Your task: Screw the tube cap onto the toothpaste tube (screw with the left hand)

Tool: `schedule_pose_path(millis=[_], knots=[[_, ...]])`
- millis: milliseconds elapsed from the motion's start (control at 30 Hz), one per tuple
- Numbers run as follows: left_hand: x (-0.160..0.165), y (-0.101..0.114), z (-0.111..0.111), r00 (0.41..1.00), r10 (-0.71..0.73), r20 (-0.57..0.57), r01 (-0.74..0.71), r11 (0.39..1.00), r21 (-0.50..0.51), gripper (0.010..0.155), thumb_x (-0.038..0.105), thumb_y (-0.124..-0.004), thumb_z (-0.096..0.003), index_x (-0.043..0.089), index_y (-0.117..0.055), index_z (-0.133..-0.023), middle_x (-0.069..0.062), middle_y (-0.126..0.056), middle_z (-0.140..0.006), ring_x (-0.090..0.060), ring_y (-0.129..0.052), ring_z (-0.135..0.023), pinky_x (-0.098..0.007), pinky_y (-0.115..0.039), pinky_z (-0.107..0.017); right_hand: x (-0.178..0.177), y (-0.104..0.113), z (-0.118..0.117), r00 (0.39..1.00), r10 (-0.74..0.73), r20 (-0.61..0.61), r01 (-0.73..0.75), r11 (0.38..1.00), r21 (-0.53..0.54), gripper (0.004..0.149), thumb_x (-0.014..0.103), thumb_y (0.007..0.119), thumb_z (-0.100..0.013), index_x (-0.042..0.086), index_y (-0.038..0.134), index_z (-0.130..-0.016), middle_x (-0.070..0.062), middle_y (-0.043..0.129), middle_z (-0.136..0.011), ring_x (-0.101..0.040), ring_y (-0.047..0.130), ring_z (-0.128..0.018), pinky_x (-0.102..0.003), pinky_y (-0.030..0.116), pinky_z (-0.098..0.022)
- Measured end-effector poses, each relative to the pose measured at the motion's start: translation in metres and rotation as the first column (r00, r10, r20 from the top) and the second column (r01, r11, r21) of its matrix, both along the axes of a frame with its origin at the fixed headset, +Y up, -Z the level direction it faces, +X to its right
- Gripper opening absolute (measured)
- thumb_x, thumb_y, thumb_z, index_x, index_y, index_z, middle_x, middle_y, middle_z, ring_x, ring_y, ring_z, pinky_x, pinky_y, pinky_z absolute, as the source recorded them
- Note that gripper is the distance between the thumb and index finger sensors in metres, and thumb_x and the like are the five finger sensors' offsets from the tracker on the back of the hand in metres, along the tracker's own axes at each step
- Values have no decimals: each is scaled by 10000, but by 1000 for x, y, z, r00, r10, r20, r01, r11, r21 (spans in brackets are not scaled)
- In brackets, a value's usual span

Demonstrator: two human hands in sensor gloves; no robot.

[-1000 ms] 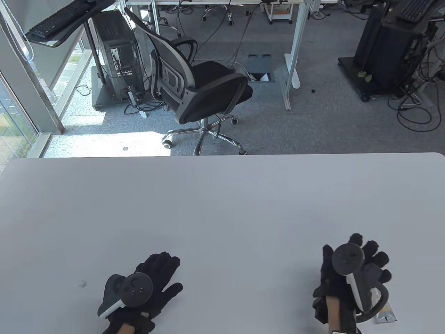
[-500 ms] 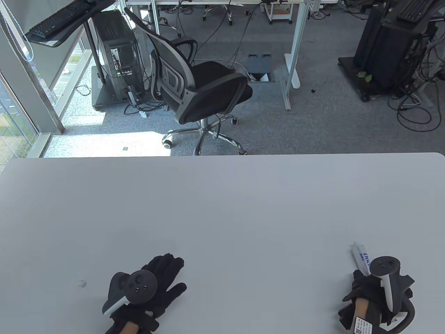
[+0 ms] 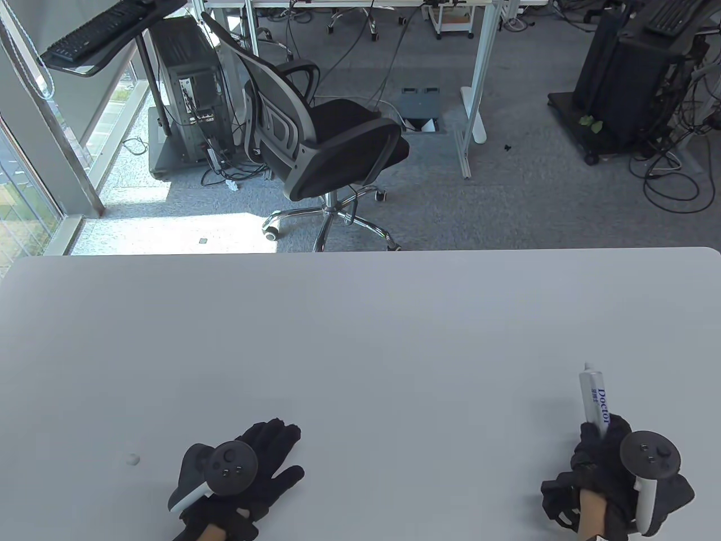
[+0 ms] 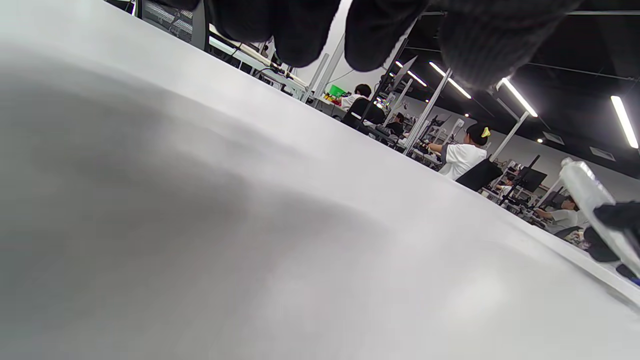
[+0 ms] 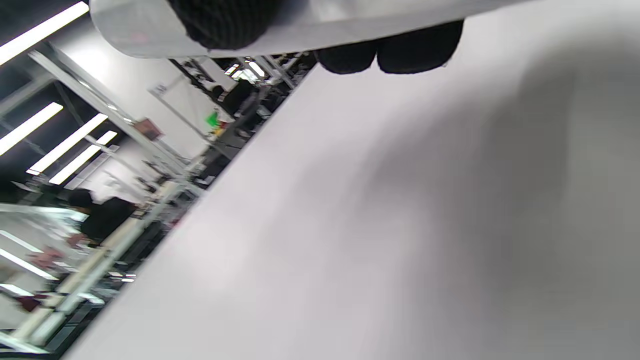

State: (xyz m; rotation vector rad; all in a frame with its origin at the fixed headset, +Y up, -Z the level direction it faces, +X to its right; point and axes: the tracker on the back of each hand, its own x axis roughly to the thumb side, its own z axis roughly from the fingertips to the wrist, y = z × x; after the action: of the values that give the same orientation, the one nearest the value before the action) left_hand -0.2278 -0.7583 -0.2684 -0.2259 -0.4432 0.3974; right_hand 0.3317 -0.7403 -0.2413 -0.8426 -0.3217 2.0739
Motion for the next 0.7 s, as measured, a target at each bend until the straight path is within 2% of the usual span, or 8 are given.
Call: schedule_pose_path(millis=[133,200,267,333,400,467,533,700], knots=[[0,-3,1,1000,-19,-4,19,1000,-9,734,636,-617,-575,304,-406,-1195,-126,-407,-1225,-390,-401,-1118,-631,-394,-758,-42,35,-3,986,-11,-165,47,975,217,471,236,725,-580,243,535,-1011,-229,564,-1026,-544,603,-919,-762,456,-622],[-2,0,1,1000,-12,-11,12,1000,-2,742,649,-612,-572,311,-396,-1197,-121,-399,-1229,-388,-398,-1121,-633,-394,-759,-82,60,-3,969,32,-246,58,935,349,473,241,733,-577,240,542,-1011,-230,579,-1016,-543,616,-904,-754,478,-616],[-4,4,0,999,15,-30,-15,1000,22,740,649,-613,-574,306,-407,-1196,-122,-412,-1227,-387,-411,-1120,-635,-405,-757,-117,79,-4,944,52,-327,95,904,417,482,246,735,-578,238,538,-1017,-229,581,-1013,-543,616,-900,-748,485,-617],[-6,13,-2,997,27,-75,-23,998,52,723,637,-628,-575,279,-467,-1183,-128,-533,-1189,-393,-529,-1082,-617,-482,-744,-151,95,-8,908,62,-414,145,881,450,515,256,741,-579,195,521,-1040,-226,586,-1010,-540,620,-896,-745,489,-619],[-10,27,-3,995,-28,-99,39,994,104,708,634,-627,-577,277,-493,-1175,-117,-596,-1164,-383,-603,-1056,-606,-527,-733,-187,107,-13,865,65,-497,199,865,461,518,274,746,-580,197,524,-1042,-218,593,-1006,-530,626,-895,-740,495,-621],[-22,44,-3,986,-89,-140,113,978,176,698,627,-634,-574,279,-518,-1167,-104,-631,-1152,-372,-640,-1045,-604,-546,-727,-226,111,-19,806,51,-589,260,864,430,520,287,749,-582,198,527,-1043,-216,599,-1001,-525,632,-890,-738,499,-621],[-41,58,-4,972,-153,-177,187,963,195,688,623,-639,-573,285,-533,-1163,-103,-637,-1152,-369,-646,-1046,-606,-548,-727,-257,105,-21,746,50,-664,286,876,387,517,286,750,-581,197,531,-1042,-220,601,-998,-528,635,-885,-738,502,-619],[-110,82,-7,895,-295,-334,362,919,157,671,602,-657,-572,295,-545,-1158,-97,-641,-1152,-364,-647,-1049,-608,-548,-730,-311,69,-24,590,121,-798,173,947,272,514,276,751,-582,206,538,-1044,-222,609,-997,-532,639,-881,-740,506,-619]])
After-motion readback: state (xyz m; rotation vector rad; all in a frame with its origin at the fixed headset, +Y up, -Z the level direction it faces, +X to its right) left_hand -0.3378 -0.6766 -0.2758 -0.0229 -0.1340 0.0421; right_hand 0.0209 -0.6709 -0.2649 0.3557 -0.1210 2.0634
